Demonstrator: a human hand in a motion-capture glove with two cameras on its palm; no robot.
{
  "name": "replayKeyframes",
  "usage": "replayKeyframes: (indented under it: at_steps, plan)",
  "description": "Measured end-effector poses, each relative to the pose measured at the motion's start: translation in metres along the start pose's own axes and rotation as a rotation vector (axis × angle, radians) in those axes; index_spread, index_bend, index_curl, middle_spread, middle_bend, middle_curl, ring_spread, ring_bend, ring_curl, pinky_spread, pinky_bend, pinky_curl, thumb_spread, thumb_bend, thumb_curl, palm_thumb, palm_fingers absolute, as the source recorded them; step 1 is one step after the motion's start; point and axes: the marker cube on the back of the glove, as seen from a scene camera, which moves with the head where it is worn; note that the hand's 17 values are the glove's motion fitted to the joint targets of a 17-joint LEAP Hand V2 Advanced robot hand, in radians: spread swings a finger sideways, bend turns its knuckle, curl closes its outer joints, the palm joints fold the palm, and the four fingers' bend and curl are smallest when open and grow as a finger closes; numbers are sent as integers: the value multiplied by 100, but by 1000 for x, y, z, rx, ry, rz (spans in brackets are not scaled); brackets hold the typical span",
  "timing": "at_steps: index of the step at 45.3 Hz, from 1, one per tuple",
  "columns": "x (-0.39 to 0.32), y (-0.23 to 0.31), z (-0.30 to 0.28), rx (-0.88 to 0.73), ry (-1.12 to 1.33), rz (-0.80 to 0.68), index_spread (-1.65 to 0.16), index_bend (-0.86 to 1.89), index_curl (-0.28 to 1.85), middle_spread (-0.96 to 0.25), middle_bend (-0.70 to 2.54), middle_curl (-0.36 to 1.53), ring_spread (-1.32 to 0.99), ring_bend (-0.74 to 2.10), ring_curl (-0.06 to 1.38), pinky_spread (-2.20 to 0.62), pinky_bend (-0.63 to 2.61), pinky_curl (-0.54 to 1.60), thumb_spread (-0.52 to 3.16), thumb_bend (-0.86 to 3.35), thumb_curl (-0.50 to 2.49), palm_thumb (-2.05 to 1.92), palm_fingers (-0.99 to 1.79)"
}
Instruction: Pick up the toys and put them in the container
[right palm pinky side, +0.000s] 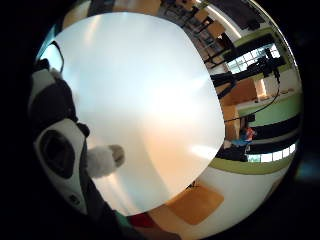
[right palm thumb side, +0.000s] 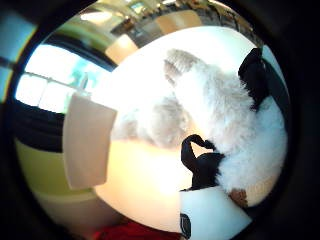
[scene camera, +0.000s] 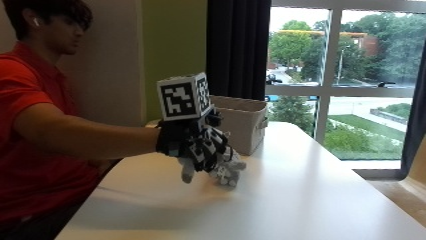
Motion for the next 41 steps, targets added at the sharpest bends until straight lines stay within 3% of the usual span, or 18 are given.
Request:
replayKeyframes:
  at_steps: [21, 36, 41]
  plan:
    - [-68, -14, -98, 95, -44, -103, -34, 74, 81, -30, 89, 62, -40, 109, 52, -43, 100, 44, 27, 11, 108, 59, 113]
    - [-143, -20, -124, 93, -119, -161, -33, 71, 86, -30, 87, 63, -40, 109, 52, -43, 99, 44, 21, 10, 115, 58, 113]
    - [-180, -16, -129, 81, -196, -245, -33, 70, 87, -30, 86, 63, -40, 109, 52, -43, 99, 44, 20, 9, 117, 57, 114]
